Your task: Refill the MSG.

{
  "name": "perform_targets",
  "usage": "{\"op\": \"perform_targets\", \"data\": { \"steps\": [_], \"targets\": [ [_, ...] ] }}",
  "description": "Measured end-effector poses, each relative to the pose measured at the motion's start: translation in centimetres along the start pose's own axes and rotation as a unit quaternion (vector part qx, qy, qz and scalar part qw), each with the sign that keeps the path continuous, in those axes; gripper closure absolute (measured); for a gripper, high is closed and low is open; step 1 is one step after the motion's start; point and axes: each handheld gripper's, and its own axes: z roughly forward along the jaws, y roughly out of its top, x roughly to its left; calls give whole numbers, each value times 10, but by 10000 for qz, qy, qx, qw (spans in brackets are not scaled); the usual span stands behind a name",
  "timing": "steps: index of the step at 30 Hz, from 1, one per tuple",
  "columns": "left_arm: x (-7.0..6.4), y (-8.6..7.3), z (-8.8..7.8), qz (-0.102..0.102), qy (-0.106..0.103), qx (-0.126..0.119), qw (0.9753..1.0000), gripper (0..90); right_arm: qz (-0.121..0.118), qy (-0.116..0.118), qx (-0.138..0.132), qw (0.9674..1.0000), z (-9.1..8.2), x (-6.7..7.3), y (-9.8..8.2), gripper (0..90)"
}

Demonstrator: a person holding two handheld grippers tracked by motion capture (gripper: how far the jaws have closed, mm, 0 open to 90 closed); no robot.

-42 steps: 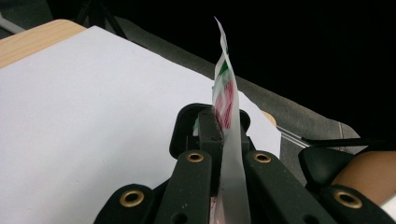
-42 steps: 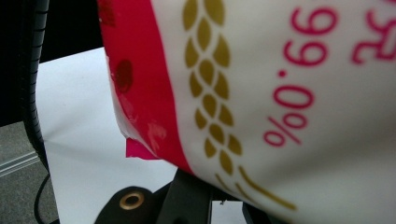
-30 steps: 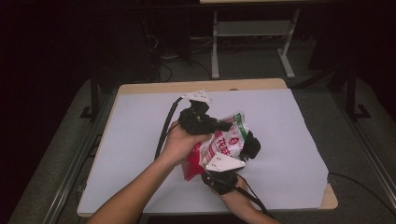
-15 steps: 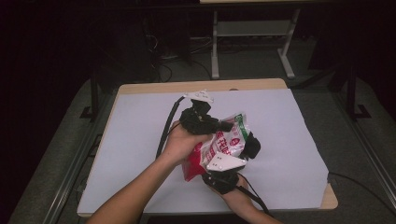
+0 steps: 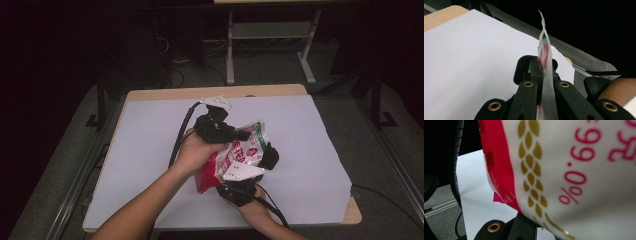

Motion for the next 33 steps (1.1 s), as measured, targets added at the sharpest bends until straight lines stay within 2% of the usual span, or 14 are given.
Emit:
{"op": "perform_targets", "data": {
  "steps": [15, 19, 33],
  "targets": [
    [1, 1, 2, -88, 76, 71, 9999, 900, 68, 76, -9, 9999, 1, 0, 0, 900],
    [1, 2, 3, -51, 92, 136, 9999, 900, 74, 77, -8, 9999, 0, 0, 0, 900],
    [0, 3, 4, -104, 153, 150, 9997, 900, 83, 93, -18, 9999, 1, 0, 0, 900]
  ]
}}
